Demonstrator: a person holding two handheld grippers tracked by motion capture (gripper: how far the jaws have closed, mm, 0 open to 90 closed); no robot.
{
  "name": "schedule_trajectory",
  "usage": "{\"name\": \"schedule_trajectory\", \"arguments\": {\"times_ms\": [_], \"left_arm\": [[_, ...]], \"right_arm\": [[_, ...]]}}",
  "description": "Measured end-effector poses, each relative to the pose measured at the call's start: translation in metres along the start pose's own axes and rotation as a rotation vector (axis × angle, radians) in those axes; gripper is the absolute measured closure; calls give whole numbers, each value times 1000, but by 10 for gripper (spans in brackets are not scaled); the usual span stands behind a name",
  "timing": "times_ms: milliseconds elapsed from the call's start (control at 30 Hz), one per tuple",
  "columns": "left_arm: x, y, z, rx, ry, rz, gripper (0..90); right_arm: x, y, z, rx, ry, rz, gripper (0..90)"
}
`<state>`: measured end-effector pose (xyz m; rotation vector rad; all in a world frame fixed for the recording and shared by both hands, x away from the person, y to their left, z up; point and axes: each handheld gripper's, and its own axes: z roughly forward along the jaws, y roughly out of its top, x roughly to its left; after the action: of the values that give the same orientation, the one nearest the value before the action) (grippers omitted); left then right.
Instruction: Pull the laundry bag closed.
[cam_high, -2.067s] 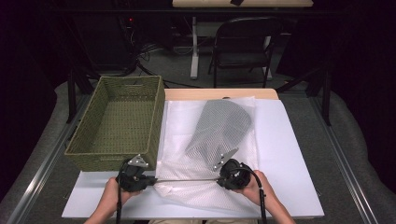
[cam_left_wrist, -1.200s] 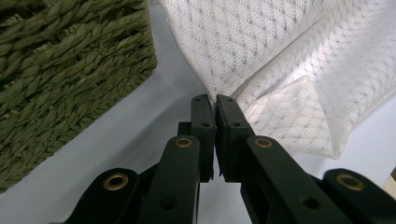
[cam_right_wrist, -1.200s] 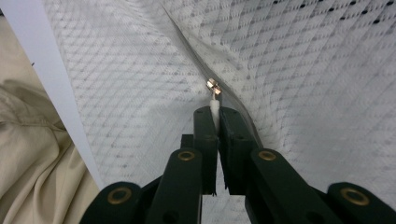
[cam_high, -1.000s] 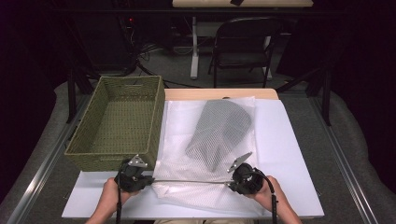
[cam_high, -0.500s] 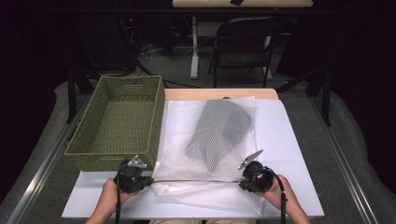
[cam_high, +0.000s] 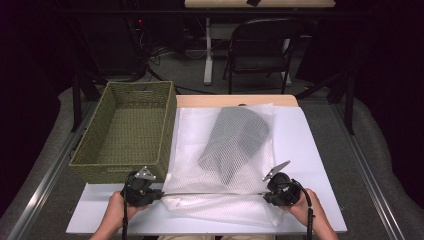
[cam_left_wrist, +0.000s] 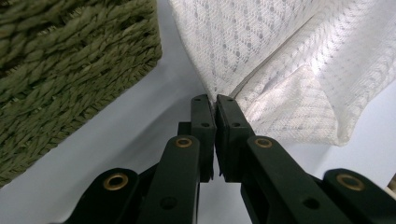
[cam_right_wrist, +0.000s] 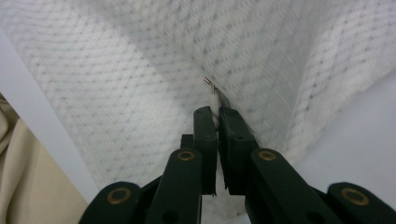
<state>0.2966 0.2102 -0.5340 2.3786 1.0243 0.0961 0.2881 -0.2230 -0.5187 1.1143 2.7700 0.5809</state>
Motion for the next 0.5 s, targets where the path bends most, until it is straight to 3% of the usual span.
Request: {"name": "schedule_trajectory", "arguments": {"times_ms": [233,300,500], "left_arm": [[0,-1,-2,1,6,5,872],[0,-1,-2,5,9,6,872],[2,-1,-1,19,7,11,874]], "right_arm": [[-2,-15,-8,-9,-22,37,860],[-1,-17,-10,10,-53,36,859],[-6,-28,-16,18,-62,74,860]]}}
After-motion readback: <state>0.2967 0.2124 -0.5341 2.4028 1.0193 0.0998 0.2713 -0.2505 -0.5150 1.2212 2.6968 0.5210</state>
